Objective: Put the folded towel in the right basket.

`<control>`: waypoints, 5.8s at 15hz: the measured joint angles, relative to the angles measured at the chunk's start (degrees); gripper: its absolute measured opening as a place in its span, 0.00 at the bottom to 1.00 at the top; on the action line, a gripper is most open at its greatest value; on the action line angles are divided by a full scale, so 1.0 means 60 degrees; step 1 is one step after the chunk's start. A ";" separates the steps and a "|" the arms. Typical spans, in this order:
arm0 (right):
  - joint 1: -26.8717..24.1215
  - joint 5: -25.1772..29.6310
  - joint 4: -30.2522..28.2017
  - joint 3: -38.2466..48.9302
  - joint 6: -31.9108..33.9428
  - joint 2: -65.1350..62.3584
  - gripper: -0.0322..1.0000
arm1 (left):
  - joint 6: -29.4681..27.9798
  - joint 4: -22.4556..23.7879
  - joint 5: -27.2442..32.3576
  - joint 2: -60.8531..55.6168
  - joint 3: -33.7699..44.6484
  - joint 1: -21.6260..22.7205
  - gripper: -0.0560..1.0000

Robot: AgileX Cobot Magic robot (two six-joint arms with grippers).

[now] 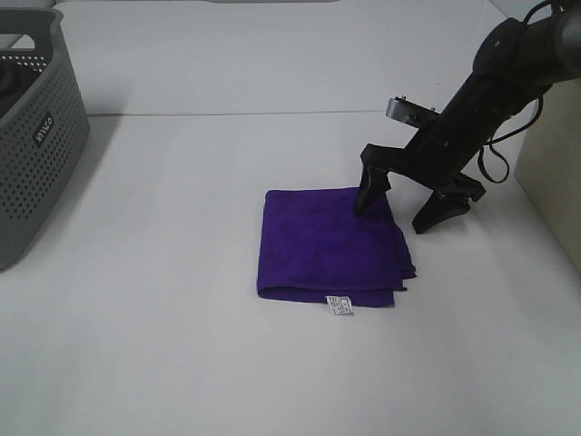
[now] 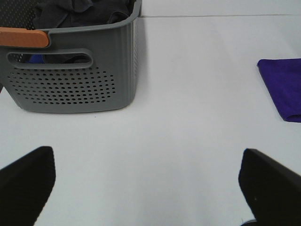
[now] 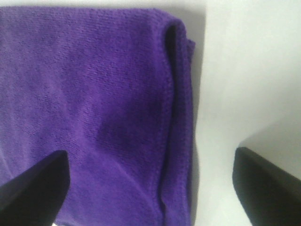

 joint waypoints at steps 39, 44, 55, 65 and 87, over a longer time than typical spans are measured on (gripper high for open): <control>-0.3428 0.3180 -0.6895 -0.5462 0.1795 -0.3018 0.10 | 0.0029 0.0000 0.0000 0.0000 0.0000 0.0000 0.99; -0.3915 0.3170 -0.6790 -0.4163 0.2063 -0.2884 0.73 | 0.0029 0.0000 0.0000 0.0000 0.0000 0.0000 0.99; -0.3476 0.3180 -0.4479 -0.4889 0.2091 -0.2979 0.97 | 0.0038 0.0000 0.0000 0.0000 0.0000 0.0000 0.99; -0.0697 0.3180 -0.4574 -0.5663 0.2445 -0.3209 0.97 | 0.0038 0.0000 0.0000 0.0000 0.0000 0.0000 0.99; -0.0697 0.2254 -0.5138 1.0036 0.1996 -2.1467 0.97 | 0.0038 0.0000 0.0000 0.0000 0.0000 0.0000 0.99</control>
